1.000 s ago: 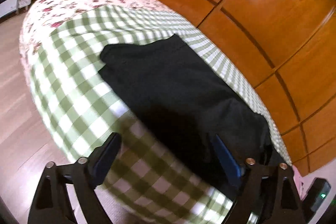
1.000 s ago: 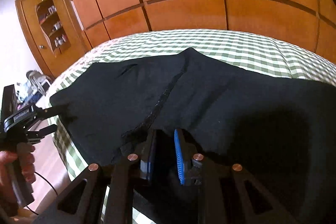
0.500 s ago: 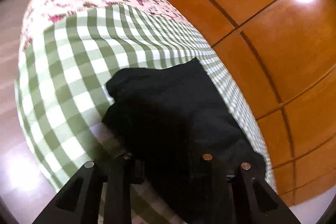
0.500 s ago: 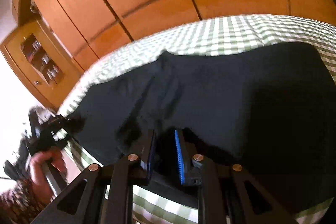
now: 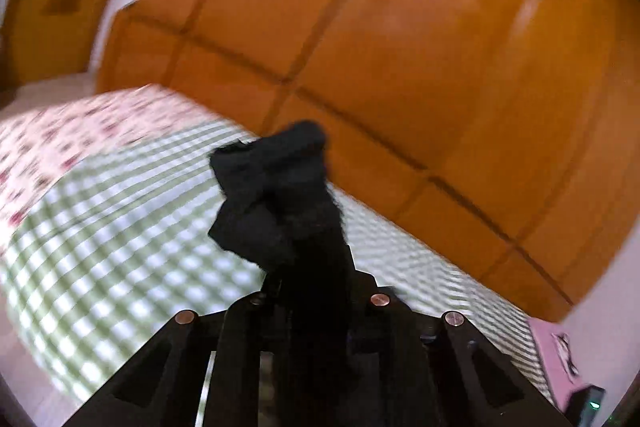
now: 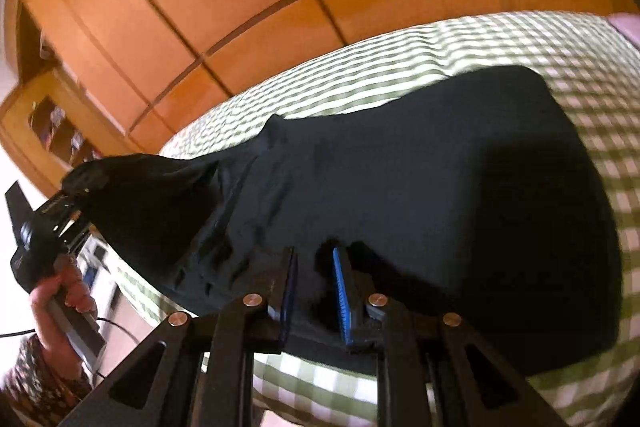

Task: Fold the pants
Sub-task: 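Grasp the trouser end with the left tool and lift it up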

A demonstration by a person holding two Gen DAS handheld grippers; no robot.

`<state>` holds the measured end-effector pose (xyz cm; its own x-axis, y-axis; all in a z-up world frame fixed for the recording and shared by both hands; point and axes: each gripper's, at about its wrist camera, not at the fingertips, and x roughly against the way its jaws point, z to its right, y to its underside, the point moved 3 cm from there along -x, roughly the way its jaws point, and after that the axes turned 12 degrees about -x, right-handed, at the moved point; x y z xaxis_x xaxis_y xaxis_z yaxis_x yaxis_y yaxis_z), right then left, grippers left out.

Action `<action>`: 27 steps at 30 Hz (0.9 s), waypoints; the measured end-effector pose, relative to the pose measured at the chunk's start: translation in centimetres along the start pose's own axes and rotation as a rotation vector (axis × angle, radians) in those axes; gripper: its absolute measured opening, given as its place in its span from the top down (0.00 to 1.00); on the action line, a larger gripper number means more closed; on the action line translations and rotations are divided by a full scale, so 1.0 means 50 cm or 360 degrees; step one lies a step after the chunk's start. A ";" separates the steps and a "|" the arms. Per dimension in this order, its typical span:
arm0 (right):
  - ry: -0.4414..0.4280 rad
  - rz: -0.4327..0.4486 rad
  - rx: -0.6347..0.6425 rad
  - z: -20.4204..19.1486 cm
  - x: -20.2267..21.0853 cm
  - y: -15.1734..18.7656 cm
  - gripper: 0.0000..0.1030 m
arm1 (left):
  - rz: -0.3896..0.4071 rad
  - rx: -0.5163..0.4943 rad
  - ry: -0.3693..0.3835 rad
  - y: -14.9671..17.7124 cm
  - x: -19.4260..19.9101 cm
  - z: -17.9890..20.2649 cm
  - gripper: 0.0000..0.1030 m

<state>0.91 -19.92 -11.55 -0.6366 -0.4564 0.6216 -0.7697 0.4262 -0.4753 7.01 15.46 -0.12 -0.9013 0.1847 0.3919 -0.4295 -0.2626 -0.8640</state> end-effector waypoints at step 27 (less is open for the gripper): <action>0.0052 0.0375 -0.0531 0.250 0.270 -0.023 0.81 | -0.0376 -0.0648 0.0724 0.163 -0.062 0.543 0.84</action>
<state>-7.41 -36.34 -10.40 -0.7877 -0.2932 0.5418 -0.5417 0.7485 -0.3825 4.79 -12.95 0.21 -0.6330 0.5992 0.4902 -0.4767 0.1972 -0.8566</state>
